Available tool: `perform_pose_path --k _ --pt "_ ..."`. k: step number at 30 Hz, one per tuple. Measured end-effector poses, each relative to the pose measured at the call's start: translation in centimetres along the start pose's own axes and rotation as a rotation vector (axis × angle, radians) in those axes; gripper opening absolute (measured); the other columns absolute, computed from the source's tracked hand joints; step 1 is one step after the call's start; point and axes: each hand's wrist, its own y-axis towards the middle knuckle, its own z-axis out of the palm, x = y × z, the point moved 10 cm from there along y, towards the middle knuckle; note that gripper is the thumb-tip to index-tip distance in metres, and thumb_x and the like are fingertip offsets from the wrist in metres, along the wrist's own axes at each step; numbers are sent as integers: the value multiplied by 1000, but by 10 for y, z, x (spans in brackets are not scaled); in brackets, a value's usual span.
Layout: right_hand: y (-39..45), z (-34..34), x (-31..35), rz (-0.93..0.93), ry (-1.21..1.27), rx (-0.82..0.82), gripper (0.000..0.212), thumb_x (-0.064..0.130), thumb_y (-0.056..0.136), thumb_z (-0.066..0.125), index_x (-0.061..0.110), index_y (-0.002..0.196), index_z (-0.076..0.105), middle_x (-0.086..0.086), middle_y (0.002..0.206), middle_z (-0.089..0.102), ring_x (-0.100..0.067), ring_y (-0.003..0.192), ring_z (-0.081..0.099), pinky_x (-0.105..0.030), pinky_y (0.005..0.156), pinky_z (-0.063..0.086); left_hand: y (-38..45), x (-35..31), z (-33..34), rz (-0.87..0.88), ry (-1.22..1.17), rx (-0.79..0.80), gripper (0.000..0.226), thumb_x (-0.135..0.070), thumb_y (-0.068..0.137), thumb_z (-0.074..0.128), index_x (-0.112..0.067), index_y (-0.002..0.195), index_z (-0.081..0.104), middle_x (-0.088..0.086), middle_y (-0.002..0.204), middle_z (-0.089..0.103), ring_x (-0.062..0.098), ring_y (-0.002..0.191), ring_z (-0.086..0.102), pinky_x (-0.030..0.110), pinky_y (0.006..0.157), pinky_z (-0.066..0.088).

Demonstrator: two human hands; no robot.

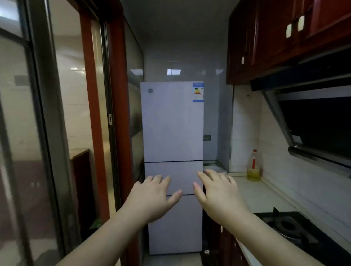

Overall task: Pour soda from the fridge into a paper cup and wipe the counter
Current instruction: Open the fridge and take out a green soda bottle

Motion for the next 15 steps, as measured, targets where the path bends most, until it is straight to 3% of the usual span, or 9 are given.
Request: perform_pose_path --k 4,10,15 --pt "37 17 -24 -25 15 -5 53 52 98 23 29 145 31 5 146 38 -18 134 35 -38 110 22 42 -3 14 -27 32 -7 75 -70 93 15 -26 153 18 -2 156 30 18 142 28 43 108 34" --pt "87 52 -43 -45 -9 23 53 52 97 21 27 141 36 4 142 43 -19 130 39 -37 106 26 86 10 43 -83 65 -3 74 -69 92 14 -29 154 15 -3 158 24 18 146 17 48 118 18" --pt "132 90 -39 -67 25 65 51 51 98 25 28 141 37 4 145 39 -19 133 36 -37 107 27 121 32 67 -108 73 -46 84 -72 80 -3 -33 153 14 -6 158 25 17 147 15 45 118 11"
